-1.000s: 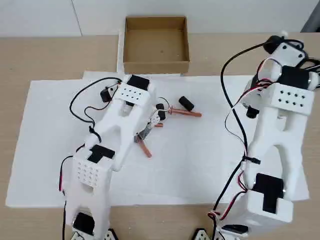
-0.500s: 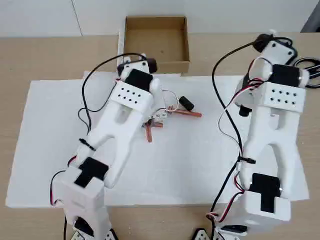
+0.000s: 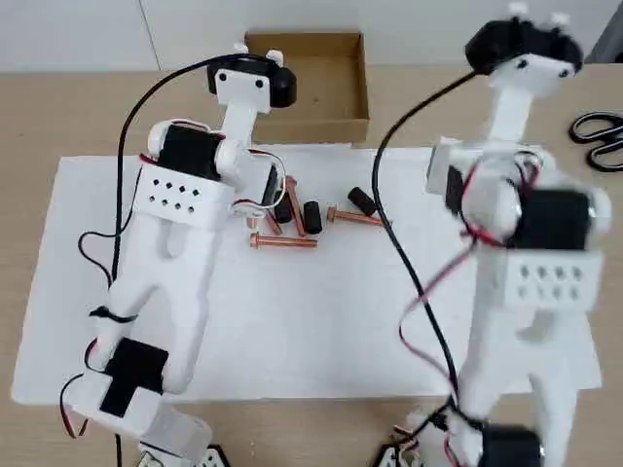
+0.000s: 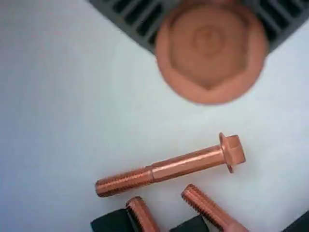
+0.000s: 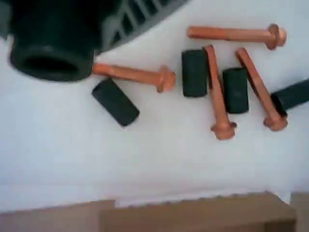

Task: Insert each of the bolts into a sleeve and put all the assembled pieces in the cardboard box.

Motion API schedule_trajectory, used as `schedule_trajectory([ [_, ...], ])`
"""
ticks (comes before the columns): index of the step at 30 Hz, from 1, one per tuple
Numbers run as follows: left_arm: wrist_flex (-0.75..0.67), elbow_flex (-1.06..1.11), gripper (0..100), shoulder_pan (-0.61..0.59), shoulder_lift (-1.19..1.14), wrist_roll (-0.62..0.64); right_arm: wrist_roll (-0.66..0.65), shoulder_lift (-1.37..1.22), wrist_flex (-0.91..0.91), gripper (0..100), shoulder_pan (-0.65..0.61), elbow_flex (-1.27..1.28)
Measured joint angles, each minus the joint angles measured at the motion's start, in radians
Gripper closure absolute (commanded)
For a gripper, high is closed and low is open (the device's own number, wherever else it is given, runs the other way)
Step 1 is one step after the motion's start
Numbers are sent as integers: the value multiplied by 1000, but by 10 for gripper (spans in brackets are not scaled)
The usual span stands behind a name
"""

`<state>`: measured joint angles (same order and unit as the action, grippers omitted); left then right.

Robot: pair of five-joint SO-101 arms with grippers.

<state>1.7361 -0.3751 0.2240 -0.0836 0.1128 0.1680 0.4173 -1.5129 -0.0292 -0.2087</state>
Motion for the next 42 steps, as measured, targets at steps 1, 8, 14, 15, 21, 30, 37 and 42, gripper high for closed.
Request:
schedule_trajectory([
  [1,-5,0,994,0,0,-5,0,40,25,991,0,41],
  [8,-14,118,994,-2,-44,-15,0,187,147,994,3,365],
  [14,-137,319,994,-2,-95,-54,0,224,193,994,5,437],
  [15,-163,351,994,-2,-106,-54,0,229,193,995,3,440],
  [21,-272,428,994,0,-167,-75,0,230,196,995,-5,442],
  [30,-333,445,994,-2,-275,-77,0,230,196,995,-3,442],
  [37,-356,450,990,-11,-278,-60,0,232,196,995,-5,442],
  [42,-356,448,982,-12,-278,-57,0,232,196,995,-3,442],
])
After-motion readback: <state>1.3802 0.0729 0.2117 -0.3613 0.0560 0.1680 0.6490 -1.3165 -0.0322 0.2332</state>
